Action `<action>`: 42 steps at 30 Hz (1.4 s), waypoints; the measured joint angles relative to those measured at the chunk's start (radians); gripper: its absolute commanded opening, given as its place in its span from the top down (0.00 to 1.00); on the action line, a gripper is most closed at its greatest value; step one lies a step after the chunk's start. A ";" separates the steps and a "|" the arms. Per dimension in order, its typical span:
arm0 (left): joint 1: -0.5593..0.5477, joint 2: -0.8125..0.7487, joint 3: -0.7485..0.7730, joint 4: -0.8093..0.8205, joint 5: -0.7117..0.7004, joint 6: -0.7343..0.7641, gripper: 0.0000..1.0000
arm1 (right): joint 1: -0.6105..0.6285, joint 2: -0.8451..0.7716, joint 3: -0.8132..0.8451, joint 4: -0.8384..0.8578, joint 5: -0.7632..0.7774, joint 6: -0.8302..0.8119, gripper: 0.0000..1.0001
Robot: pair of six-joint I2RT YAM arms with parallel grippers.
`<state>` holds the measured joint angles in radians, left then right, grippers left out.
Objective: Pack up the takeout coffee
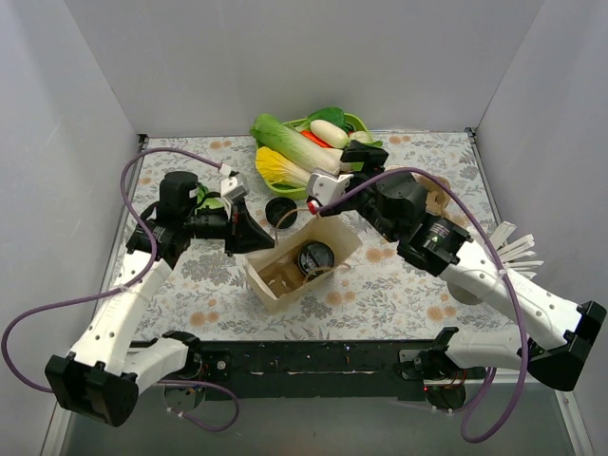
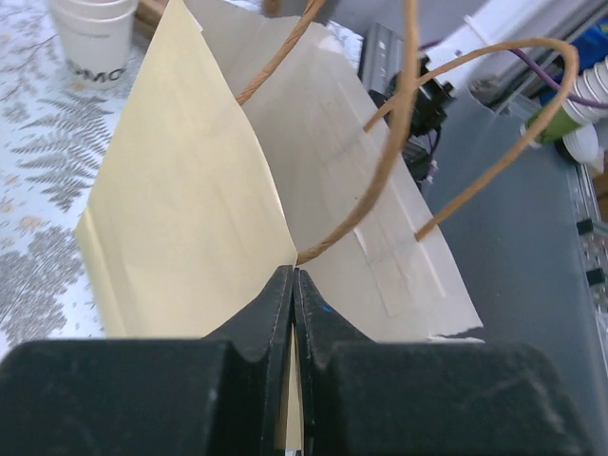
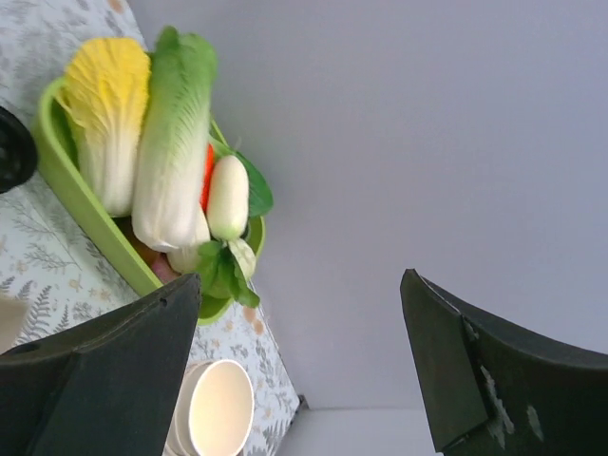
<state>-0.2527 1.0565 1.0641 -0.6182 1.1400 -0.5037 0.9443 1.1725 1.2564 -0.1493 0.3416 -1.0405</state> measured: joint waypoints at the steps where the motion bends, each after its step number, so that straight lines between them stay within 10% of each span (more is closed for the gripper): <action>1: -0.026 -0.013 -0.003 0.003 -0.005 0.002 1.00 | -0.010 -0.006 -0.008 0.027 0.026 0.011 0.08; 21: -0.225 -0.042 -0.046 0.079 -0.179 -0.019 1.00 | -0.172 -0.018 0.023 -0.063 0.063 0.120 0.04; 32: -0.187 0.047 0.130 0.076 -0.347 -0.016 0.36 | -0.383 0.089 0.352 -0.597 -0.083 0.389 0.09; 42: -0.102 0.052 0.150 0.244 -0.351 -0.179 0.31 | -0.546 -0.215 0.235 -0.970 -0.097 0.440 0.35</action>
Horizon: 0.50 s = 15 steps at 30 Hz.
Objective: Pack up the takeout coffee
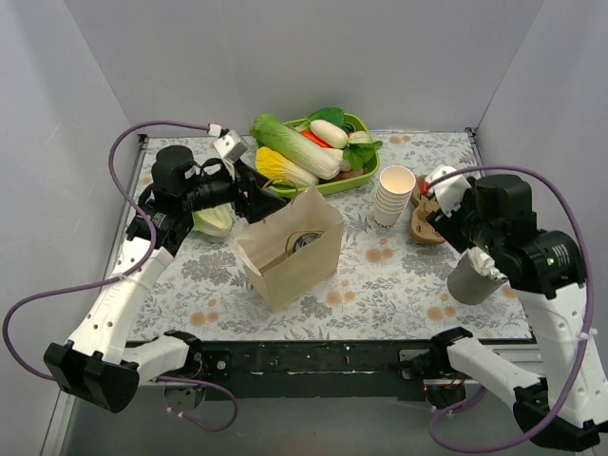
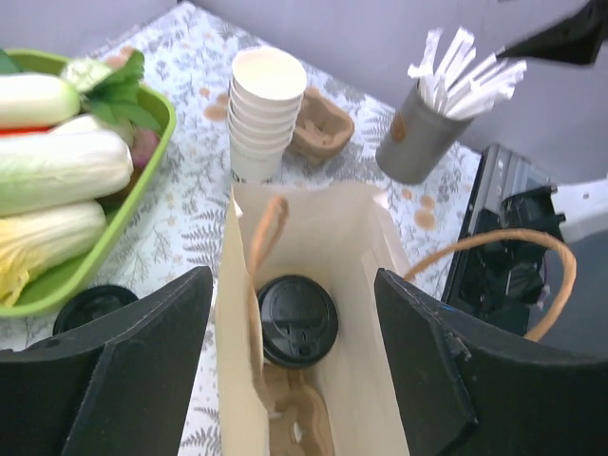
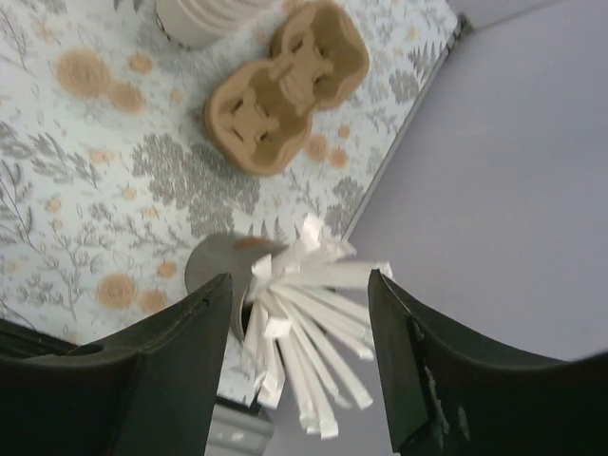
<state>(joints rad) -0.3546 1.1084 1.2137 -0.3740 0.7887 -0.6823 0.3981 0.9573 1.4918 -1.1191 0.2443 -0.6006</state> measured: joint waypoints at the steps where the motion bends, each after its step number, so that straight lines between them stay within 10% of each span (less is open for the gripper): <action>1: 0.009 0.005 0.003 0.029 0.007 -0.024 0.31 | -0.016 -0.031 -0.023 -0.029 0.008 0.001 0.38; 15: 0.085 0.043 0.008 0.334 0.089 -0.269 0.30 | -0.271 0.084 -0.002 -0.172 -0.043 0.083 0.46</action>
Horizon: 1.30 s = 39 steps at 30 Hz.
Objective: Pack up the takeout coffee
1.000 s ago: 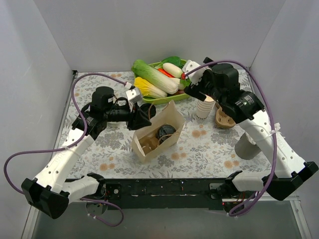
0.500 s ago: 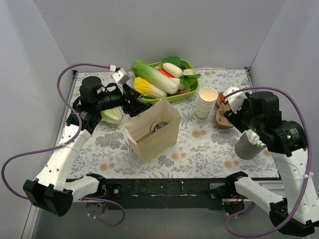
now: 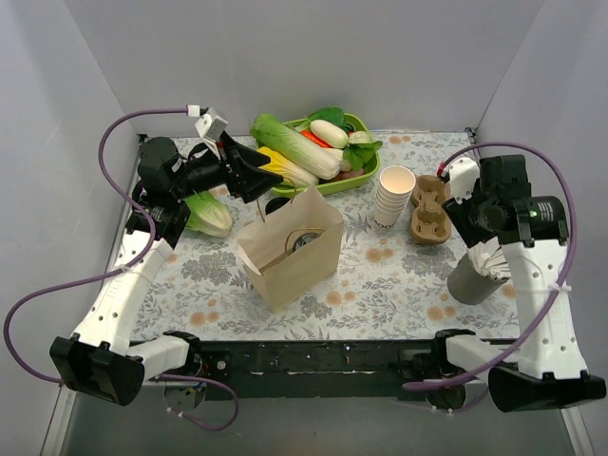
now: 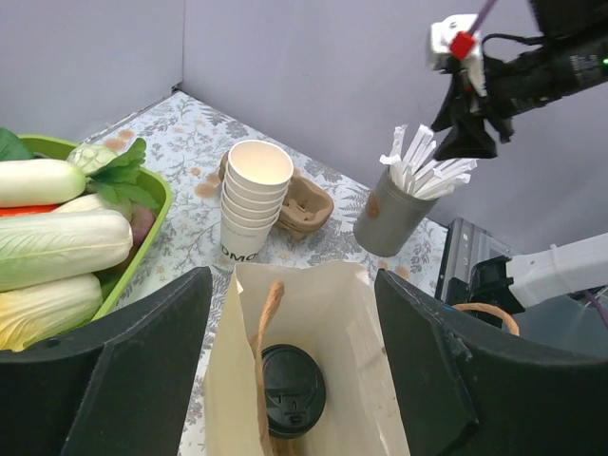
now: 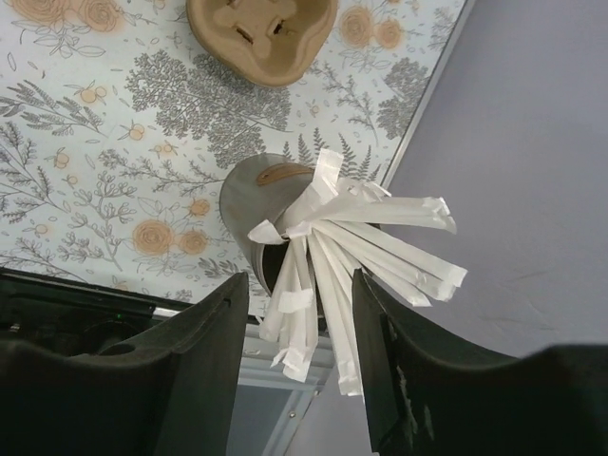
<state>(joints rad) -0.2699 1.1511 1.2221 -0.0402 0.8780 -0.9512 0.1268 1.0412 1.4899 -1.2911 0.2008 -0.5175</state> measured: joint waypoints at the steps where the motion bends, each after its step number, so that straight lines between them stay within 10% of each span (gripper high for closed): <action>1: 0.000 0.000 0.000 0.005 0.001 -0.004 0.31 | -0.014 0.029 0.003 0.002 -0.010 0.004 0.48; 12: 0.000 -0.015 -0.011 0.019 0.001 -0.018 0.30 | -0.278 0.189 0.047 0.013 -0.097 -0.033 0.56; 39: 0.000 -0.040 -0.051 0.015 0.002 -0.010 0.30 | -0.284 0.255 -0.029 0.098 -0.216 -0.130 0.64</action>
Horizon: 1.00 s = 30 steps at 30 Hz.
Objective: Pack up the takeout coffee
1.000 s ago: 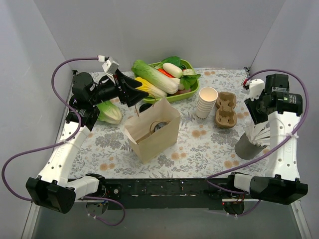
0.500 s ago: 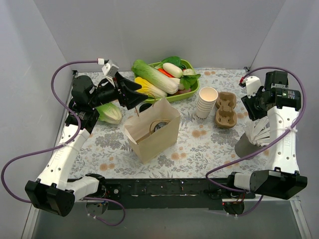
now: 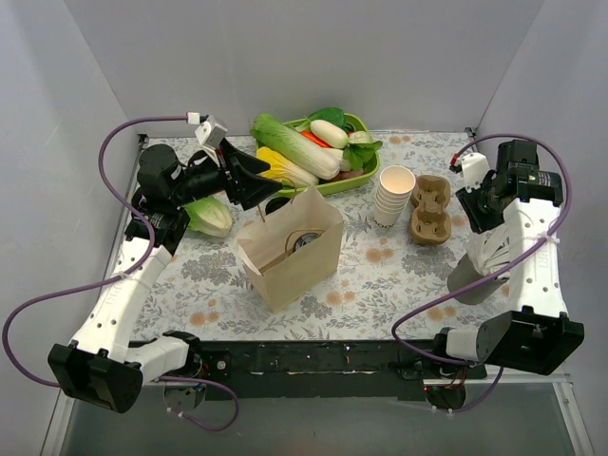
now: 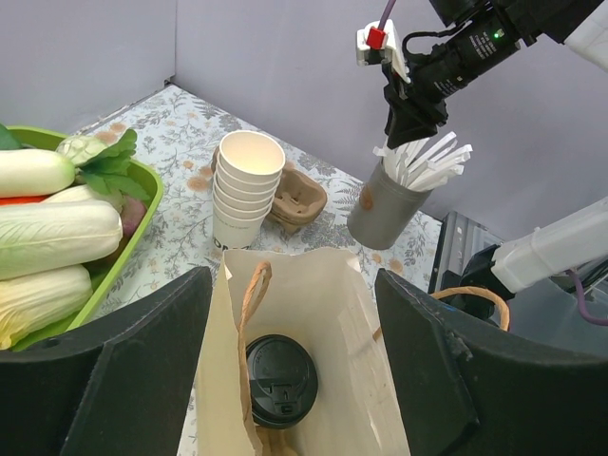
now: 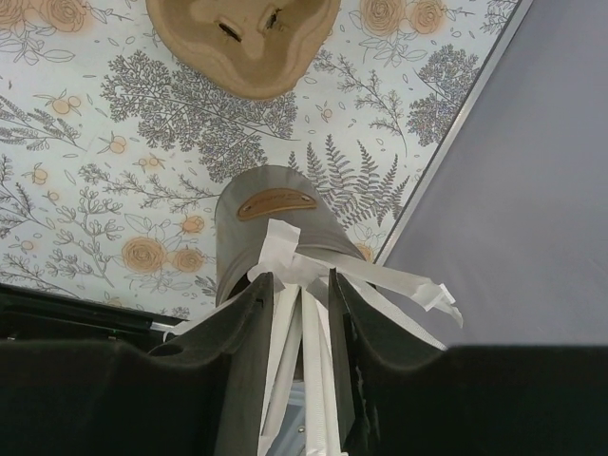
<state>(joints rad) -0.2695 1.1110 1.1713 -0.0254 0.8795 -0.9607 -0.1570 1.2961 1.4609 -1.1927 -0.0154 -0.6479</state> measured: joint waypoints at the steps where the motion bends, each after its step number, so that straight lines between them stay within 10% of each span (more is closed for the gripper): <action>1: 0.000 0.000 0.000 0.000 0.000 0.000 0.30 | 0.000 0.000 -0.006 -0.001 0.002 -0.001 0.64; 15: 0.000 0.011 -0.003 0.003 0.001 -0.001 0.30 | 0.000 -0.001 -0.032 0.020 0.025 -0.011 0.99; 30: 0.000 0.051 -0.003 0.035 0.024 -0.013 0.30 | -0.001 -0.020 0.350 -0.073 0.039 0.016 0.99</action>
<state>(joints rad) -0.2695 1.1618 1.1679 0.0097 0.9031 -0.9741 -0.1577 1.2758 1.8107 -1.2655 0.0231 -0.6315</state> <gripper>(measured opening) 0.698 0.022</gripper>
